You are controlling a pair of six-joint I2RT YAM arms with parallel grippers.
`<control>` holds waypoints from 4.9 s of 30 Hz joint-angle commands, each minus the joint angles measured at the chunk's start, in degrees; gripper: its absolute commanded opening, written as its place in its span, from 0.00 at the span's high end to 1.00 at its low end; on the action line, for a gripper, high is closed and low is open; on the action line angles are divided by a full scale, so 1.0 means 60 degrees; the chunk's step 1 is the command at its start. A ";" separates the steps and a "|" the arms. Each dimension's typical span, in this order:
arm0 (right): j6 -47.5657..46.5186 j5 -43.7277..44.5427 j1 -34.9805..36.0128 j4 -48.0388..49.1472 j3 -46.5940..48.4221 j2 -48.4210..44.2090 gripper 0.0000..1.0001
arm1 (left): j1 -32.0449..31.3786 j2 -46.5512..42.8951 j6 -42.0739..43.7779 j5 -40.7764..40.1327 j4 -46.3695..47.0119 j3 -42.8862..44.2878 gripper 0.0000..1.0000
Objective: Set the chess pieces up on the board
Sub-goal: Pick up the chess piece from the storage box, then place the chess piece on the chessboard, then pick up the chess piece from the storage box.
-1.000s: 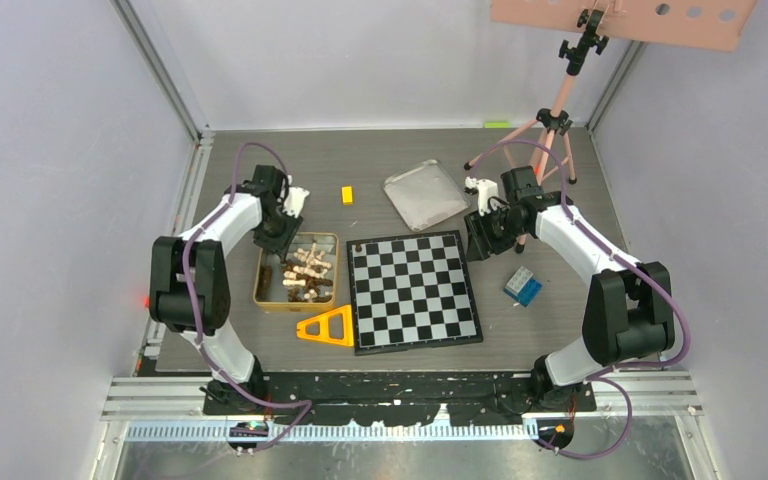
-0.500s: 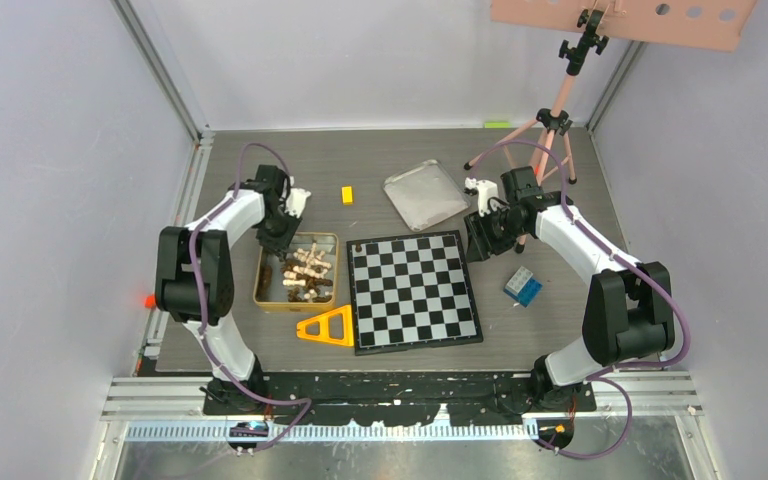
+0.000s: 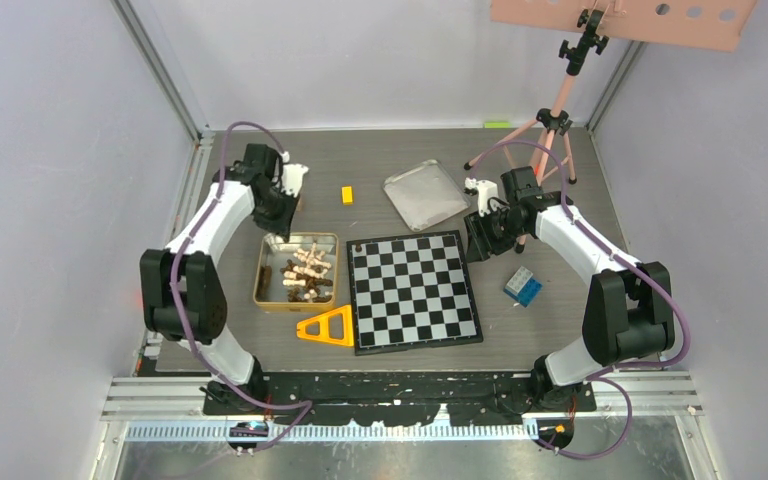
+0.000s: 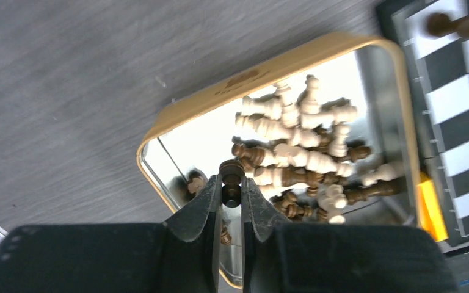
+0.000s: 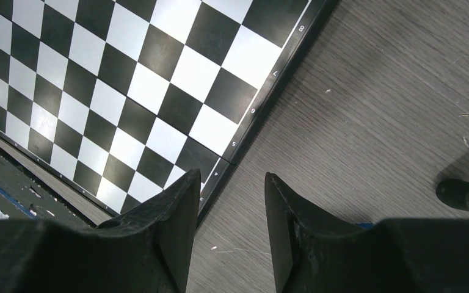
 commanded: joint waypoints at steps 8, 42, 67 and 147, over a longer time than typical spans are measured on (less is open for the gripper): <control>-0.0154 -0.0091 -0.0049 0.0028 0.0162 -0.0078 0.51 | -0.2900 -0.0057 -0.0651 0.0869 -0.0507 0.1511 0.93; -0.0182 -0.0085 -0.0121 0.0021 0.0118 -0.0001 0.51 | -0.4500 0.2651 -0.0775 0.0088 0.0317 0.2125 0.89; -0.0174 -0.0122 -0.0120 -0.0048 0.0134 -0.0001 0.51 | -0.4333 0.0843 -0.0479 -0.0133 0.0005 0.1578 0.40; -0.0329 -0.0430 -0.0125 -0.0389 0.0294 0.0444 0.51 | -0.2818 -0.1585 0.2855 -0.0484 0.1171 -0.2206 0.94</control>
